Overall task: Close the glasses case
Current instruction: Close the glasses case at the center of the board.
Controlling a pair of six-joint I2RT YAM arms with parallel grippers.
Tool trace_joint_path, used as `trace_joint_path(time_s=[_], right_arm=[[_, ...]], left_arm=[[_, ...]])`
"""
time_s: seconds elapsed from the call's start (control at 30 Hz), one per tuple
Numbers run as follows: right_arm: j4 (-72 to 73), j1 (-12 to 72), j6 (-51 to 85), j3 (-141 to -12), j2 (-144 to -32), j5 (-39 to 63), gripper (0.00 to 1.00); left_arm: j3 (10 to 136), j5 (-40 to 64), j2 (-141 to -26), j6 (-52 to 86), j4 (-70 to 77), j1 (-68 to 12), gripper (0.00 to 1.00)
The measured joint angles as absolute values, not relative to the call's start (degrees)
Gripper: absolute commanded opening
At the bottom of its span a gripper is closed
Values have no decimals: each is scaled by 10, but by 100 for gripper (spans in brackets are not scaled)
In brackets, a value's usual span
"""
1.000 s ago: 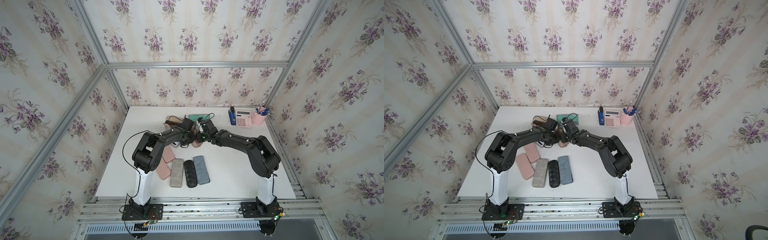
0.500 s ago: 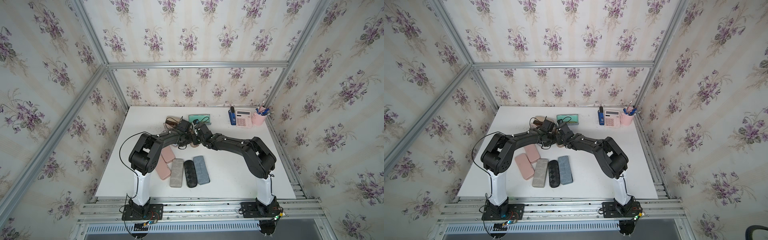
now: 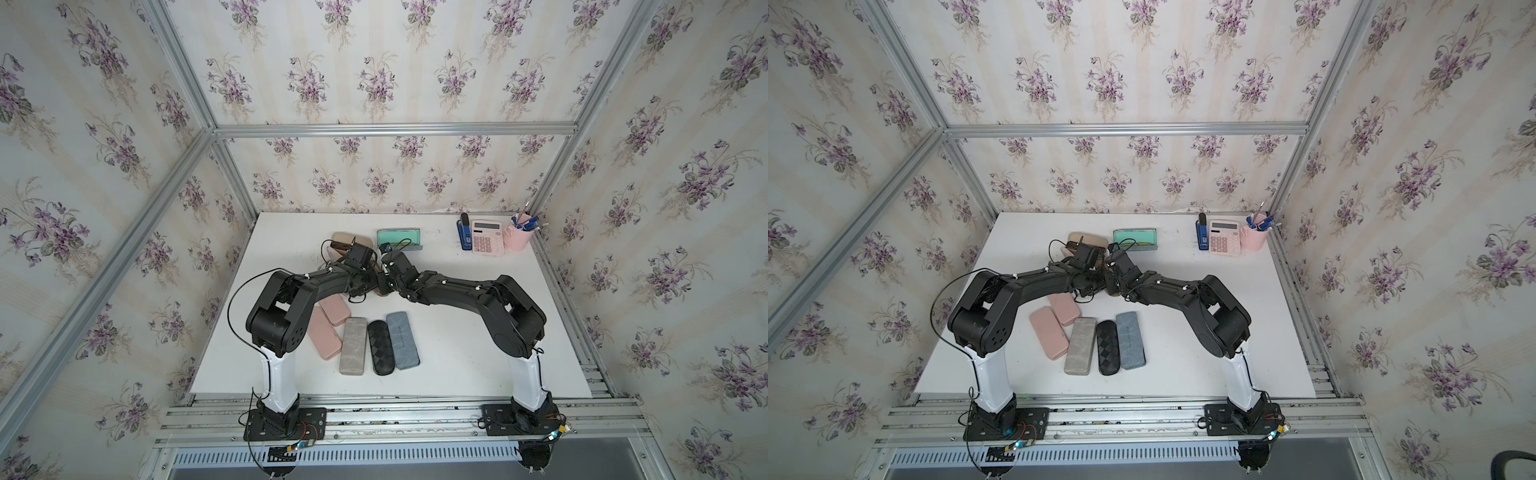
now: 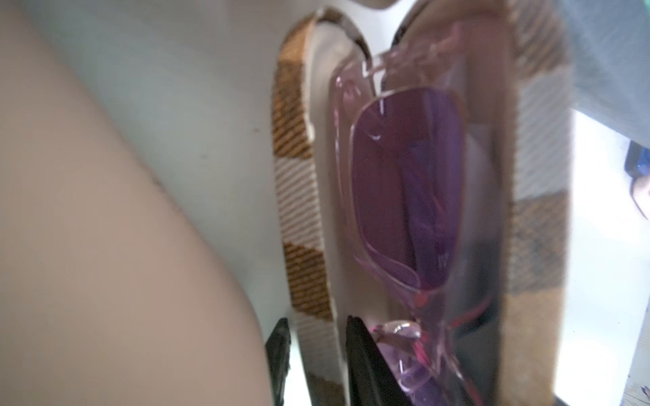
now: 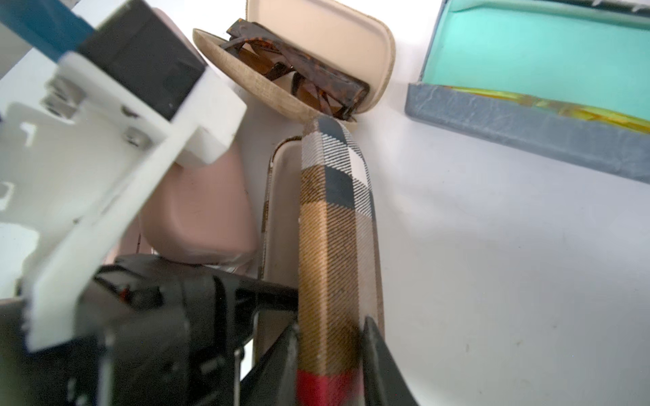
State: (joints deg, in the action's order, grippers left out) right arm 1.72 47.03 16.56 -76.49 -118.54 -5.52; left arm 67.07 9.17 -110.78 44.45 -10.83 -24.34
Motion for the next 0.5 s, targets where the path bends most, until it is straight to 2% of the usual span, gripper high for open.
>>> trace_joint_path(time_s=[0.23, 0.5], right_arm=[[3, 482, 161, -770, -1185, -51, 25], [-6, 486, 166, -766, -1184, -33, 22]], left_arm=[[628, 89, -1061, 464, -113, -243, 61], [616, 65, -1033, 481, -149, -243, 72]])
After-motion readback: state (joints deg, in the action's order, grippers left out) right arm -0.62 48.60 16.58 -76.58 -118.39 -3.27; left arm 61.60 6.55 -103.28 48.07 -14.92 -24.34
